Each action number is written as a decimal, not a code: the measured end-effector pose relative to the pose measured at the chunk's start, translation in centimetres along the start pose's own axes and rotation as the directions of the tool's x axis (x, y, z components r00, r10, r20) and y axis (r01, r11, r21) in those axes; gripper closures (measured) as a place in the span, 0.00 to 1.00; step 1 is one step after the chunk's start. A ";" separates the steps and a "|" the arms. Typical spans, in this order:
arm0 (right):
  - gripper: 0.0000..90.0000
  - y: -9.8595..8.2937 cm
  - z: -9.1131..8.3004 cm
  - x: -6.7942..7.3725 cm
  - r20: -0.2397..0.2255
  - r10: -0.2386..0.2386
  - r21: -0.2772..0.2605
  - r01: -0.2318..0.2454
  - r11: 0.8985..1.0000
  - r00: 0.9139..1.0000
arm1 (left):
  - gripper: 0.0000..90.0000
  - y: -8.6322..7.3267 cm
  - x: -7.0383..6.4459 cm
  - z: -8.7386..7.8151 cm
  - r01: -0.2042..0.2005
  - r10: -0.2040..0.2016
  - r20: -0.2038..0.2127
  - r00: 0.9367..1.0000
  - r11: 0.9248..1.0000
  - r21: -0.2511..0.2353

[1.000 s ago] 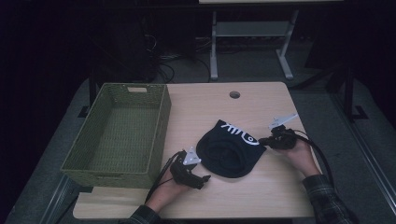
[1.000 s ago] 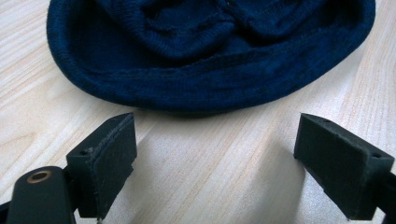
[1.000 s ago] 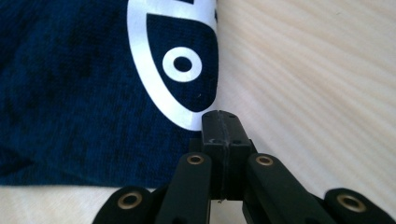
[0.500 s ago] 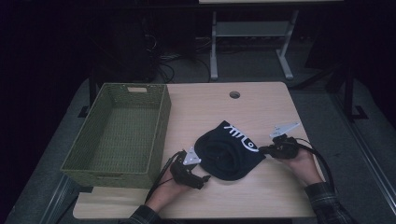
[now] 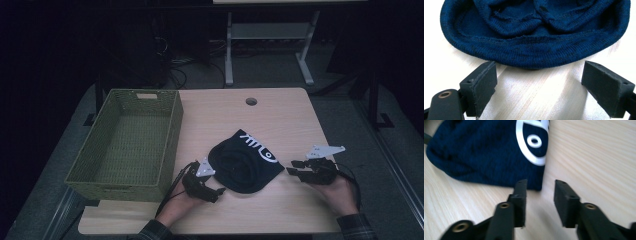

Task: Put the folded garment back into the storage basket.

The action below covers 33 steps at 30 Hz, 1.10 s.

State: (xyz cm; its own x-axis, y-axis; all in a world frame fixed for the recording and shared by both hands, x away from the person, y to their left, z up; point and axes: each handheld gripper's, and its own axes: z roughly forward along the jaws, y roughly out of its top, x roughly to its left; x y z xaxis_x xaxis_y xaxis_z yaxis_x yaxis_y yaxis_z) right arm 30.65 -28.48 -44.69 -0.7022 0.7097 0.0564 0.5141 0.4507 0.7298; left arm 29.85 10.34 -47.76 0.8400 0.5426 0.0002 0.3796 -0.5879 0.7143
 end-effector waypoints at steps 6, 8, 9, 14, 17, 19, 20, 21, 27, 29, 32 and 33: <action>0.47 -1.9 -0.8 1.0 0.051 0.019 -0.025 -0.018 1.000 0.999 | 0.13 0.0 0.0 0.0 0.001 -0.001 0.000 1.000 1.000 0.000; 0.44 -2.1 -0.9 1.3 0.062 0.027 -0.035 -0.025 0.999 0.998 | 0.13 0.0 0.0 0.0 0.000 0.000 0.000 1.000 1.000 0.000; 0.39 -2.7 -1.0 1.5 0.081 0.022 -0.035 -0.020 0.999 0.996 | 0.13 0.0 0.0 0.0 0.001 -0.001 0.000 1.000 1.000 0.000; 0.28 -3.7 -1.3 1.7 0.107 0.039 -0.033 -0.036 0.999 0.993 | 0.13 0.0 0.0 0.0 0.003 -0.003 -0.001 1.000 1.000 0.000; 0.18 -4.5 -1.4 1.8 0.131 0.054 -0.023 -0.051 0.998 0.990 | 0.13 0.0 0.0 0.0 0.005 -0.005 -0.002 1.000 1.000 -0.002; 0.16 -4.9 -1.5 1.7 0.129 0.068 -0.020 -0.066 0.998 0.989 | 0.13 0.0 -0.1 0.0 0.007 -0.007 -0.001 1.000 1.000 -0.004; 0.15 -5.0 -1.5 1.7 0.126 0.074 -0.017 -0.072 0.997 0.989 | 0.13 0.0 -0.1 0.0 0.008 -0.008 -0.001 1.000 1.000 -0.003; 0.14 -5.1 -1.5 1.7 0.130 0.080 -0.022 -0.077 0.997 0.988 | 0.13 0.0 -0.1 0.0 0.007 -0.007 -0.001 1.000 1.000 -0.003; 0.10 -5.3 -1.1 1.6 0.138 0.070 -0.007 -0.070 0.998 0.988 | 0.13 0.0 0.0 0.0 0.005 -0.005 0.000 1.000 1.000 -0.001; 0.09 -5.4 -0.8 1.7 0.146 0.064 0.011 -0.066 0.998 0.987 | 0.14 0.1 0.0 -0.1 0.001 -0.001 -0.004 1.000 1.000 0.012; 0.08 -5.4 -0.6 1.7 0.144 0.066 0.016 -0.069 0.997 0.987 | 0.14 0.3 0.0 -0.3 0.013 -0.013 -0.008 1.000 0.999 0.040; 0.08 -5.4 -0.6 1.6 0.143 0.067 0.015 -0.069 0.997 0.988 | 0.14 0.4 0.0 -0.4 0.015 -0.014 -0.009 1.000 0.999 0.049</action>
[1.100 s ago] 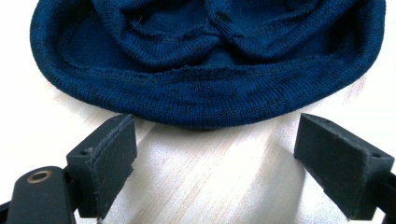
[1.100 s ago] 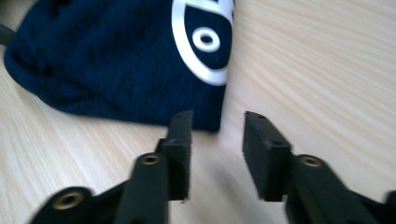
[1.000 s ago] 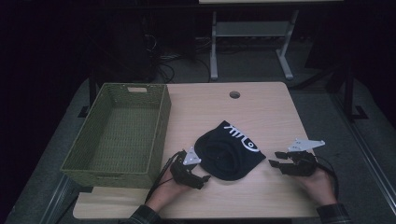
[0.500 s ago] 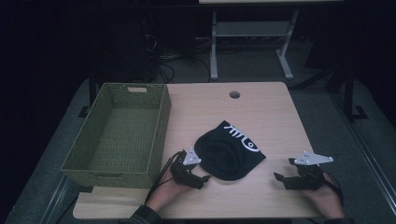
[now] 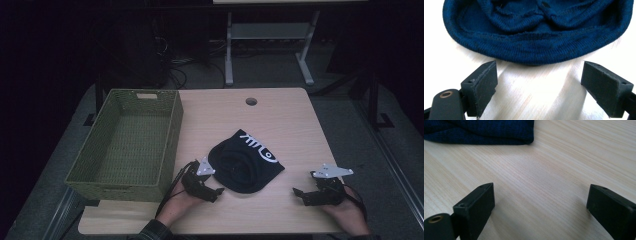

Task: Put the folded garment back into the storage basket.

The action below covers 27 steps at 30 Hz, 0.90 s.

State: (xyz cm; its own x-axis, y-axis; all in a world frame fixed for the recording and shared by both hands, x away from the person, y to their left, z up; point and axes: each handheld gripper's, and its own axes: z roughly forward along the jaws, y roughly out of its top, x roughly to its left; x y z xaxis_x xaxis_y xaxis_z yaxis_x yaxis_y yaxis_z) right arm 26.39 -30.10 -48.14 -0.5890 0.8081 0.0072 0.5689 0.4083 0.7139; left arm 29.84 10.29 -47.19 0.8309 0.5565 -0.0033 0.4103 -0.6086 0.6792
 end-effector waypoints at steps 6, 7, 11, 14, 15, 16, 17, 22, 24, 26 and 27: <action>0.08 -0.1 0.1 -0.2 -0.023 0.011 -0.001 -0.011 1.000 1.000 | 0.14 1.0 0.0 -0.6 0.022 -0.023 0.022 0.999 0.998 0.053; 0.08 -0.1 0.1 -0.2 -0.023 0.008 0.000 -0.008 1.000 1.000 | 0.14 1.2 0.0 -0.7 0.027 -0.029 0.028 0.999 0.997 0.066; 0.08 -0.1 0.1 -0.2 -0.024 0.012 0.002 -0.012 1.000 1.000 | 0.14 2.1 0.1 -0.9 0.022 -0.025 0.027 0.999 0.996 0.091; 0.08 -0.1 0.1 -0.2 -0.024 0.011 0.002 -0.011 1.000 1.000 | 0.15 2.9 0.3 -1.0 0.022 -0.025 0.027 0.999 0.994 0.106; 0.08 -0.1 0.1 -0.2 -0.024 0.015 0.001 -0.015 1.000 1.000 | 0.15 3.2 0.3 -1.0 0.021 -0.024 0.027 0.999 0.994 0.111; 0.08 -0.1 0.1 -0.2 -0.024 0.014 0.001 -0.014 1.000 1.000 | 0.15 3.5 0.4 -1.1 0.025 -0.029 0.030 0.999 0.993 0.118; 0.08 -0.1 0.1 -0.2 -0.024 0.015 0.001 -0.015 1.000 1.000 | 0.15 3.5 0.4 -1.1 0.025 -0.029 0.030 0.999 0.993 0.118; 0.08 -0.1 0.1 -0.2 -0.024 0.012 0.002 -0.012 1.000 1.000 | 0.15 5.3 0.5 -0.8 0.031 -0.039 0.055 0.998 0.991 0.130; 0.08 -0.1 0.1 -0.2 -0.024 0.012 0.002 -0.012 1.000 1.000 | 0.15 5.8 0.4 -0.6 0.028 -0.037 0.061 0.997 0.990 0.139; 0.08 -0.1 0.1 -0.2 -0.024 0.014 0.001 -0.014 1.000 1.000 | 0.15 6.3 0.3 -0.4 0.021 -0.030 0.061 0.998 0.989 0.147; 0.08 -0.1 0.1 -0.2 -0.024 0.014 0.001 -0.014 1.000 1.000 | 0.15 6.6 0.2 -0.3 0.014 -0.023 0.062 0.998 0.988 0.153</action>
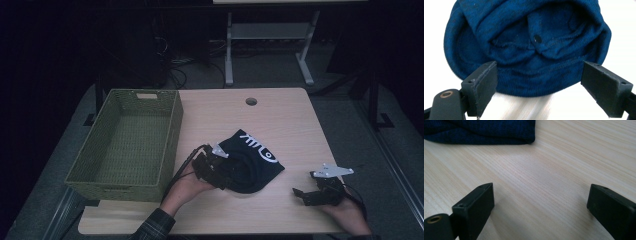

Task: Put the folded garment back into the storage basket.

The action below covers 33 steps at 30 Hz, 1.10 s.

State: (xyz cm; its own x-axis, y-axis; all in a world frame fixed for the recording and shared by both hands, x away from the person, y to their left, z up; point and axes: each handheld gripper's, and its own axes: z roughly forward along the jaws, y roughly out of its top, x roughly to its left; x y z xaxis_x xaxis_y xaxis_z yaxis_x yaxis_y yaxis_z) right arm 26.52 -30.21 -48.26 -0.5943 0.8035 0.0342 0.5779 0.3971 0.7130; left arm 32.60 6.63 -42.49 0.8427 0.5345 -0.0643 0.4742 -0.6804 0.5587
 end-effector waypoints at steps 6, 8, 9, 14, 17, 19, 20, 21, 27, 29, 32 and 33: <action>0.08 0.0 0.0 0.0 0.000 0.000 0.000 0.000 1.000 1.000 | 0.15 1.2 -0.1 0.5 -0.019 0.019 0.005 1.000 0.999 0.025; 0.08 0.0 0.0 0.0 0.000 0.000 0.000 0.000 1.000 1.000 | 0.15 1.6 -0.1 0.8 -0.025 0.025 0.002 1.000 0.999 0.035; 0.08 0.0 0.0 0.0 0.000 0.000 0.000 0.000 1.000 1.000 | 0.15 2.0 0.0 1.1 -0.026 0.026 -0.002 1.000 0.998 0.052; 0.08 0.0 0.0 0.0 0.000 0.000 0.000 0.000 1.000 1.000 | 0.16 2.6 0.0 1.9 -0.034 0.034 -0.009 0.999 0.996 0.084; 0.08 0.0 0.0 0.0 0.000 0.000 0.000 0.000 1.000 1.000 | 0.17 2.8 0.1 2.4 -0.032 0.032 -0.006 0.999 0.995 0.094; 0.08 0.0 0.0 0.0 0.000 0.000 0.000 0.000 1.000 1.000 | 0.17 2.9 0.2 3.0 -0.030 0.032 -0.010 0.999 0.993 0.110; 0.08 0.0 0.0 0.0 0.000 0.000 0.000 0.000 1.000 1.000 | 0.17 2.9 0.2 3.0 -0.030 0.032 -0.010 0.999 0.993 0.110; 0.08 0.0 0.0 0.0 0.000 0.000 0.000 0.000 1.000 1.000 | 0.17 2.9 0.3 3.5 -0.028 0.030 -0.015 0.999 0.991 0.128; 0.08 0.0 0.0 0.0 0.000 0.000 0.000 0.000 1.000 1.000 | 0.18 2.6 0.2 4.5 -0.031 0.035 -0.024 0.999 0.988 0.154; 0.08 0.0 0.0 0.0 0.000 0.000 0.000 0.000 1.000 1.000 | 0.19 2.6 0.1 4.6 -0.037 0.043 -0.034 0.998 0.987 0.154; 0.08 0.0 0.0 0.0 0.000 -0.003 0.001 0.003 1.000 1.000 | 0.21 2.6 0.0 4.6 -0.043 0.049 -0.037 0.998 0.987 0.157; 0.08 0.0 0.0 0.0 0.000 -0.003 0.001 0.003 1.000 1.000 | 0.24 2.5 0.0 4.6 -0.050 0.057 -0.040 0.998 0.987 0.156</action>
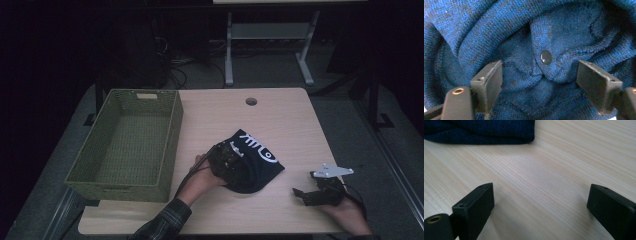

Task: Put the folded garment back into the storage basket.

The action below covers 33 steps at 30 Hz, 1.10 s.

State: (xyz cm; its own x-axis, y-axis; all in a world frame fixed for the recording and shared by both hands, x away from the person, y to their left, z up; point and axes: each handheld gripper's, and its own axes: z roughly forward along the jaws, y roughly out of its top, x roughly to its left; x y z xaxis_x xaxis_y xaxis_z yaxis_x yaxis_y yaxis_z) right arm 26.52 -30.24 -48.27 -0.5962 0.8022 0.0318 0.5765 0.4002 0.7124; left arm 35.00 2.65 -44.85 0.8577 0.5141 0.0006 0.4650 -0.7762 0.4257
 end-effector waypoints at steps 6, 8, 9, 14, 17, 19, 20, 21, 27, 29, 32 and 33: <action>0.08 0.0 0.0 0.0 0.000 0.000 0.000 0.000 1.000 1.000 | 0.43 -0.1 0.0 -0.3 -0.014 0.014 0.000 1.000 1.000 -0.005; 0.08 0.0 0.0 0.0 0.000 0.000 0.000 0.000 1.000 1.000 | 0.49 -0.2 0.2 -0.4 -0.023 0.023 -0.003 1.000 1.000 -0.010; 0.08 0.0 0.0 0.0 0.000 0.000 0.000 0.000 1.000 1.000 | 0.53 -0.2 0.3 -0.5 -0.024 0.024 -0.002 1.000 1.000 -0.012; 0.08 0.0 0.0 0.0 0.000 0.000 0.000 0.000 1.000 1.000 | 0.65 -0.2 0.3 -0.5 -0.027 0.027 -0.005 1.000 0.999 -0.018; 0.08 0.0 0.0 0.0 0.000 0.004 0.001 -0.004 1.000 1.000 | 0.74 -0.3 0.4 -0.6 -0.031 0.031 -0.003 1.000 0.999 -0.021; 0.08 0.0 0.0 0.0 0.000 0.000 -0.001 0.000 1.000 1.000 | 0.79 -0.3 0.5 -0.6 -0.031 0.031 -0.002 1.000 0.999 -0.023; 0.08 0.0 0.0 0.0 0.000 0.000 0.000 0.000 1.000 1.000 | 0.80 -0.3 0.7 -0.6 -0.028 0.028 0.007 1.000 0.999 -0.028; 0.08 0.0 0.0 0.0 0.000 0.004 -0.001 -0.004 1.000 1.000 | 0.81 -0.3 0.7 -0.6 -0.028 0.028 0.007 1.000 0.999 -0.028; 0.08 0.0 0.0 0.0 0.000 0.003 -0.001 -0.003 1.000 1.000 | 0.83 -0.6 1.2 -0.8 0.000 0.002 0.047 0.999 0.999 -0.049; 0.08 0.0 0.0 0.0 0.000 0.003 -0.001 -0.003 1.000 1.000 | 0.84 -0.6 1.4 -0.9 0.011 -0.007 0.063 0.998 0.998 -0.062; 0.08 0.0 0.0 0.0 0.000 0.003 -0.001 -0.003 1.000 1.000 | 0.84 -0.6 1.6 -1.4 0.021 -0.014 0.076 0.997 0.996 -0.090; 0.08 0.0 0.0 0.0 0.000 0.003 -0.001 -0.003 1.000 1.000 | 0.84 -0.6 1.6 -1.6 0.028 -0.020 0.082 0.996 0.995 -0.101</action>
State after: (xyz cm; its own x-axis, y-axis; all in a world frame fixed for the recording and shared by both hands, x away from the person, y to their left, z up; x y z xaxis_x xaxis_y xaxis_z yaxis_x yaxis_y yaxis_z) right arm 26.52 -30.22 -48.26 -0.5942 0.8036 0.0342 0.5780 0.3971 0.7129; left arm 35.75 4.54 -43.65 0.8633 0.4980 -0.0824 0.4648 -0.7207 0.5144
